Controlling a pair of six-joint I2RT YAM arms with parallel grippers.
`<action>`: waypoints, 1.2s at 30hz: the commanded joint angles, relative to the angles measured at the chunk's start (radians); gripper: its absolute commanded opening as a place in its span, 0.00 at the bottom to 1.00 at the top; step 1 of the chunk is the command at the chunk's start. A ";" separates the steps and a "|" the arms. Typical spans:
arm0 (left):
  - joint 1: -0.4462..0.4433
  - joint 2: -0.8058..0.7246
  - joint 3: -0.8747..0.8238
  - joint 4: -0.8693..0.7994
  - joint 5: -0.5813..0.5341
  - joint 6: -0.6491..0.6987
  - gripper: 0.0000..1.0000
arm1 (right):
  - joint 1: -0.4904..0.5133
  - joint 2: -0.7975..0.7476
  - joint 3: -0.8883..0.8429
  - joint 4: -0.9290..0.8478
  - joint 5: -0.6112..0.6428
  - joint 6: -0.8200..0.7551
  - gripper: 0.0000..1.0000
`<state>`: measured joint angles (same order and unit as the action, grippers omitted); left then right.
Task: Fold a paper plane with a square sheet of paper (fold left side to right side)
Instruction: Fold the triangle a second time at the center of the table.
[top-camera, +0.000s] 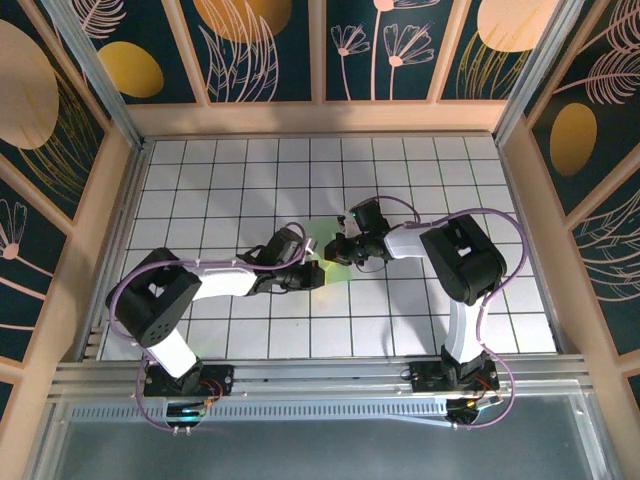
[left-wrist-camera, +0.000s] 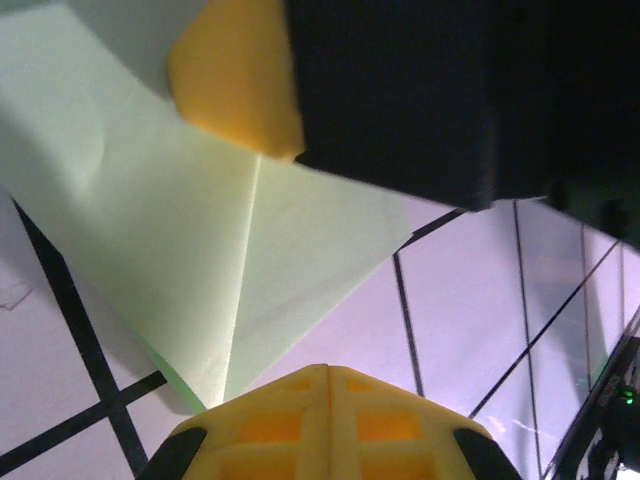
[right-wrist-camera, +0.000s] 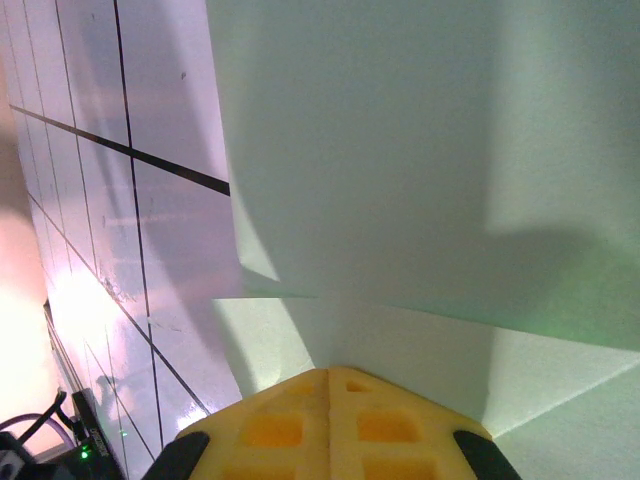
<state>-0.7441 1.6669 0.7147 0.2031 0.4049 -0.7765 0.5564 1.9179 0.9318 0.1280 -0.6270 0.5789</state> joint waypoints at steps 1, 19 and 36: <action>0.022 -0.010 0.024 -0.022 0.008 0.001 0.02 | 0.010 0.046 -0.026 -0.098 0.053 -0.016 0.00; 0.025 0.105 0.021 -0.033 -0.026 0.033 0.00 | 0.015 0.036 -0.014 -0.109 0.056 -0.015 0.00; 0.026 0.079 -0.043 -0.034 -0.060 0.029 0.00 | 0.010 -0.007 0.083 -0.120 0.024 -0.040 0.00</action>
<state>-0.7208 1.7397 0.7059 0.2344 0.3771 -0.7631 0.5629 1.9190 0.9771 0.0479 -0.6186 0.5652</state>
